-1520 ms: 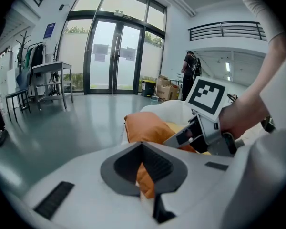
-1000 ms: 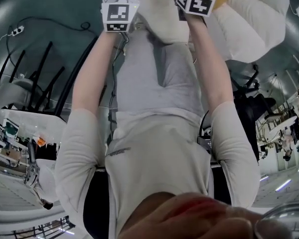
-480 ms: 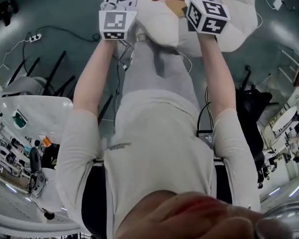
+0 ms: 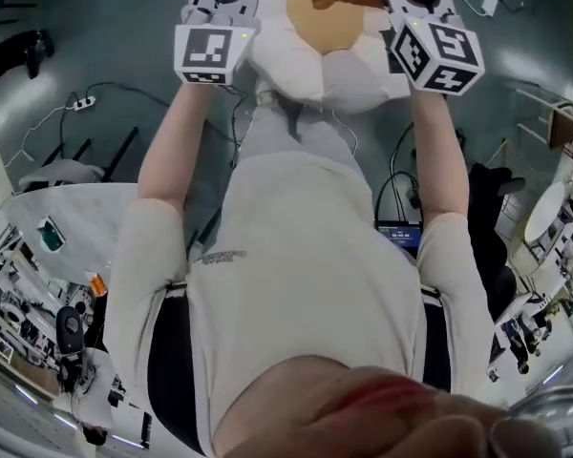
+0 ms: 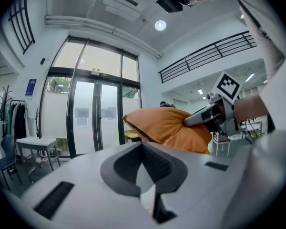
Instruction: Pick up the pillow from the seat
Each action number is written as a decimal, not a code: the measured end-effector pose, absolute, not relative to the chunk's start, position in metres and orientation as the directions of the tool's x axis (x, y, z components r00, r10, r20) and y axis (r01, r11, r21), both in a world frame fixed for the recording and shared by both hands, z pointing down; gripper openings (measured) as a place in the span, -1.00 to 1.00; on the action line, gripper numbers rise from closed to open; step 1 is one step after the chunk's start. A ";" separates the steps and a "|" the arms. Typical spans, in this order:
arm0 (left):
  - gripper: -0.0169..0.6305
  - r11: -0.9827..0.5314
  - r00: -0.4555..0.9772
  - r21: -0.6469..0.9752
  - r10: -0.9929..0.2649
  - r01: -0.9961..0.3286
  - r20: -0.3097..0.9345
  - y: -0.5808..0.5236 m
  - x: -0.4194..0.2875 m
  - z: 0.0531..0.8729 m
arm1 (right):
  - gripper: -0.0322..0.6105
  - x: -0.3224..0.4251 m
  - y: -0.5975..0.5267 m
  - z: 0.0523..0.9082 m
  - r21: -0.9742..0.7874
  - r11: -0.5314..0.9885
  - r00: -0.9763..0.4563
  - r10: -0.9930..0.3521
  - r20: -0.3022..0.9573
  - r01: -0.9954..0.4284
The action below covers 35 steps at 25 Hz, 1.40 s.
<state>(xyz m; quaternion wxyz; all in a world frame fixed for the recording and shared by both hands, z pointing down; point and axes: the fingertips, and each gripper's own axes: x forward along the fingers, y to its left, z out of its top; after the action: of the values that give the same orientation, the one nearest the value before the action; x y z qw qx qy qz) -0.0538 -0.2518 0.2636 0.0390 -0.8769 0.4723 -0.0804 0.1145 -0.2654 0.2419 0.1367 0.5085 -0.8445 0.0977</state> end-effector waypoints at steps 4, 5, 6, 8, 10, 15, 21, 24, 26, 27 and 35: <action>-0.92 -0.557 0.558 -0.166 -0.828 -0.814 0.045 -0.235 -0.048 0.196 | -0.51 0.129 -0.236 0.175 0.028 0.457 -0.433 -0.859 0.273 -0.889; -0.92 -0.556 0.559 -0.174 -0.828 -0.812 0.037 -0.230 -0.048 0.184 | -0.51 0.130 -0.229 0.163 0.038 0.460 -0.436 -0.861 0.263 -0.887; -0.92 -0.555 0.560 -0.182 -0.828 -0.812 0.029 -0.226 -0.048 0.174 | -0.51 0.130 -0.222 0.151 0.042 0.467 -0.443 -0.861 0.251 -0.883; -0.92 -0.551 0.559 -0.193 -0.829 -0.812 0.011 -0.216 -0.048 0.156 | -0.50 0.130 -0.209 0.132 0.045 0.484 -0.463 -0.857 0.225 -0.874; -0.92 -0.545 0.556 -0.183 -0.831 -0.818 -0.007 -0.204 -0.045 0.145 | -0.49 0.131 -0.195 0.119 0.047 0.498 -0.480 -0.855 0.197 -0.866; -0.92 -0.499 0.507 -0.117 -0.860 -0.858 -0.051 -0.178 -0.050 0.130 | -0.47 0.120 -0.161 0.108 0.047 0.513 -0.505 -0.855 0.117 -0.857; -0.92 -0.489 0.500 -0.104 -0.855 -0.866 -0.136 -0.149 -0.044 0.103 | -0.46 0.126 -0.132 0.109 -0.026 0.510 -0.510 -0.860 0.018 -0.860; -0.92 -0.459 0.470 -0.102 -0.869 -0.882 -0.157 -0.136 -0.047 0.098 | -0.45 0.134 -0.120 0.112 -0.028 0.496 -0.496 -0.868 -0.019 -0.868; -0.92 -0.448 0.459 -0.101 -0.875 -0.888 -0.155 -0.128 -0.049 0.102 | -0.44 0.137 -0.115 0.118 -0.036 0.488 -0.488 -0.873 -0.023 -0.872; -0.92 -0.444 0.455 -0.101 -0.878 -0.890 -0.150 -0.126 -0.051 0.106 | -0.44 0.136 -0.114 0.122 -0.045 0.487 -0.487 -0.873 -0.021 -0.872; -0.92 -0.464 0.470 -0.075 -0.876 -0.882 -0.107 -0.127 -0.039 0.125 | -0.40 0.130 -0.113 0.138 -0.088 0.504 -0.507 -0.862 0.014 -0.859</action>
<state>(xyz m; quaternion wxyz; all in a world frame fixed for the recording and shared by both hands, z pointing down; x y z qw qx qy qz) -0.0392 -0.1270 0.1252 0.0598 -0.8552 0.5141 0.0267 0.1301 -0.1129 0.1383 -0.0157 0.4964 -0.8669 0.0418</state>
